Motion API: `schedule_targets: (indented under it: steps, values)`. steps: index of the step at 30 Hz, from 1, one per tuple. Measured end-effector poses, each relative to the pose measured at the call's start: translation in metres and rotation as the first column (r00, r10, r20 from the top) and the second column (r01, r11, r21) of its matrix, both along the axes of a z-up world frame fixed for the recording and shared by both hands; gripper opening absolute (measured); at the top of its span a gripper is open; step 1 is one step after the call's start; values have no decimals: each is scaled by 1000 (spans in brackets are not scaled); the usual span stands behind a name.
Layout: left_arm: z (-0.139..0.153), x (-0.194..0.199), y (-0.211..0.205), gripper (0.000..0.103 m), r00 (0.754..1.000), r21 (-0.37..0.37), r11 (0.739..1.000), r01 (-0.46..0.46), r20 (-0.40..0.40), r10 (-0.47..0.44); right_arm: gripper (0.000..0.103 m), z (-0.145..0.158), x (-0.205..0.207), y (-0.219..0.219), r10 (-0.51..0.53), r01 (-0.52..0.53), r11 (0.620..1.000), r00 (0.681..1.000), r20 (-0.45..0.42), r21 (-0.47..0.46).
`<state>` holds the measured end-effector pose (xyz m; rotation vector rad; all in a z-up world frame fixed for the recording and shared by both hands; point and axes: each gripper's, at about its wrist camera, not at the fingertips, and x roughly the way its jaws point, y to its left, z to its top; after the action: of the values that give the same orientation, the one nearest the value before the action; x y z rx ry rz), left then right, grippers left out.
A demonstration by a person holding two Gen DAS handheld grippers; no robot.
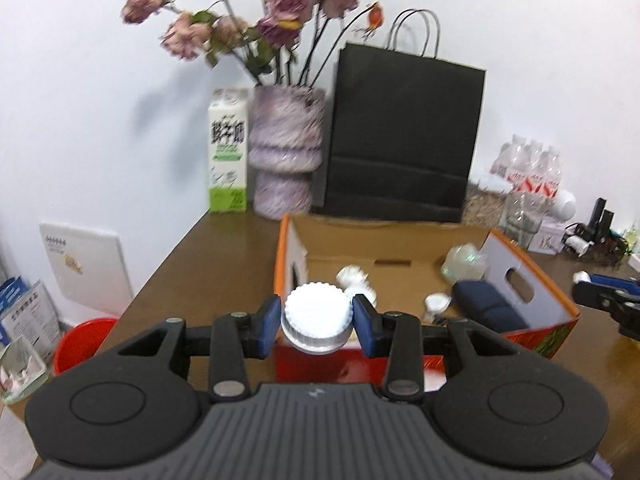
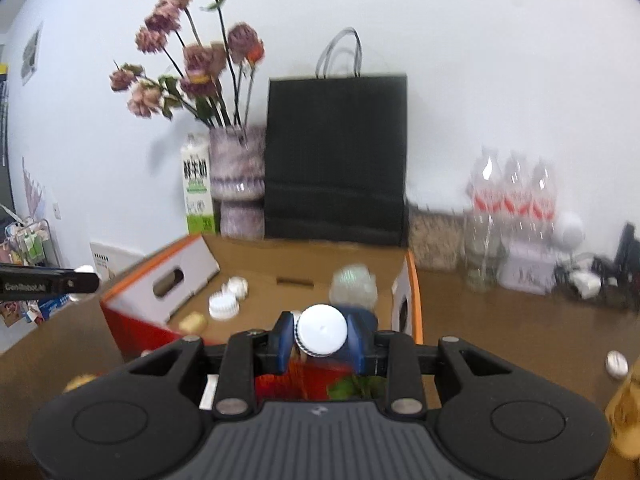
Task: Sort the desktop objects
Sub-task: 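Carry the ridged cap with the left gripper while the right carries the small cap into the box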
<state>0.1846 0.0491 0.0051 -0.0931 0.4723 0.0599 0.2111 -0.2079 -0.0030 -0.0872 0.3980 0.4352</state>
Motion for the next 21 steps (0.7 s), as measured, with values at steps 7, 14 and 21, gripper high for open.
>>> schedule_targets:
  steps: [7, 14, 21]
  values:
    - [18, 31, -20, 40, 997, -14, 998, 54, 52, -53, 28, 22, 21, 31, 49, -50, 998, 997, 52, 25]
    - [12, 60, -35, 40, 996, -9, 998, 68, 61, -67, 28, 18, 51, 62, 84, -86, 995, 996, 29, 47]
    - [-7, 94, -38, 40, 998, 22, 997, 69, -2, -69, 28, -9, 83, 77, 101, -99, 995, 992, -73, 29]
